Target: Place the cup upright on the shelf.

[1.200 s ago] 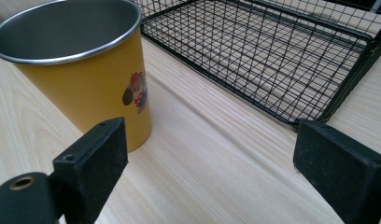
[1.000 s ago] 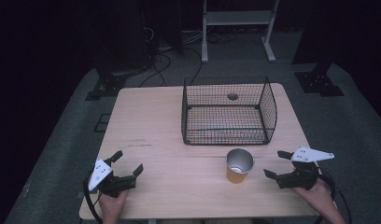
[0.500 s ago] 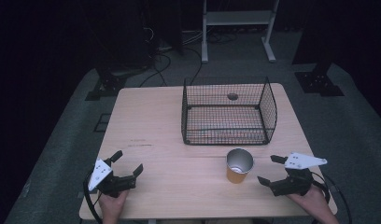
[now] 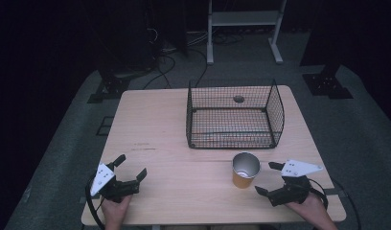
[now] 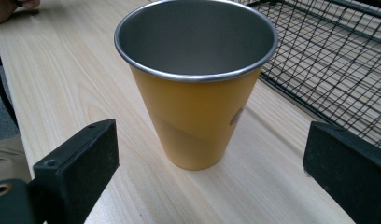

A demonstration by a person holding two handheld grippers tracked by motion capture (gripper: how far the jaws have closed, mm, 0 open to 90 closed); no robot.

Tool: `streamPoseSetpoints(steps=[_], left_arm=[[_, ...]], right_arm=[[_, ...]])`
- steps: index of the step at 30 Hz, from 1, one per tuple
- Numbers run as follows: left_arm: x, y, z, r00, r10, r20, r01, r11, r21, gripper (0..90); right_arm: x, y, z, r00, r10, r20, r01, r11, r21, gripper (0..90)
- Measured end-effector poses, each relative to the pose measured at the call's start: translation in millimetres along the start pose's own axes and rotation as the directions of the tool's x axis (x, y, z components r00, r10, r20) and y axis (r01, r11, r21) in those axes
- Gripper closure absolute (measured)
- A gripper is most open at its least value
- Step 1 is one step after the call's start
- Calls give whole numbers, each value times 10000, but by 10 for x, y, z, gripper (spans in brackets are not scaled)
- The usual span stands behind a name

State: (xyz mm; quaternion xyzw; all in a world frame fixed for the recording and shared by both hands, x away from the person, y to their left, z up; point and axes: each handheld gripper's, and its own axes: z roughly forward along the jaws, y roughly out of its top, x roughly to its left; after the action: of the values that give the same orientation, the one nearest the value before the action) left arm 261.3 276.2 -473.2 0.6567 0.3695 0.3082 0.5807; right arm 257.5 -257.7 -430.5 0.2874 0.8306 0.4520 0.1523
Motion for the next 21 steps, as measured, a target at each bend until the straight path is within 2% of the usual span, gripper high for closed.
streamPoseSetpoints(steps=[6,15,21], left_arm=[[0,0,0,10000,3,2,-3,10000,-2,22],[1,0,-2,10000,-3,6,3,10000,-21,22],[1,0,-3,10000,-6,2,6,10000,-36,22]], right_arm=[[50,40,72,9999,2,-125,-3,10000,-95,24],[88,85,227,9998,193,80,-192,9998,-95,24],[90,101,308,9998,124,149,-125,9999,24,24]])
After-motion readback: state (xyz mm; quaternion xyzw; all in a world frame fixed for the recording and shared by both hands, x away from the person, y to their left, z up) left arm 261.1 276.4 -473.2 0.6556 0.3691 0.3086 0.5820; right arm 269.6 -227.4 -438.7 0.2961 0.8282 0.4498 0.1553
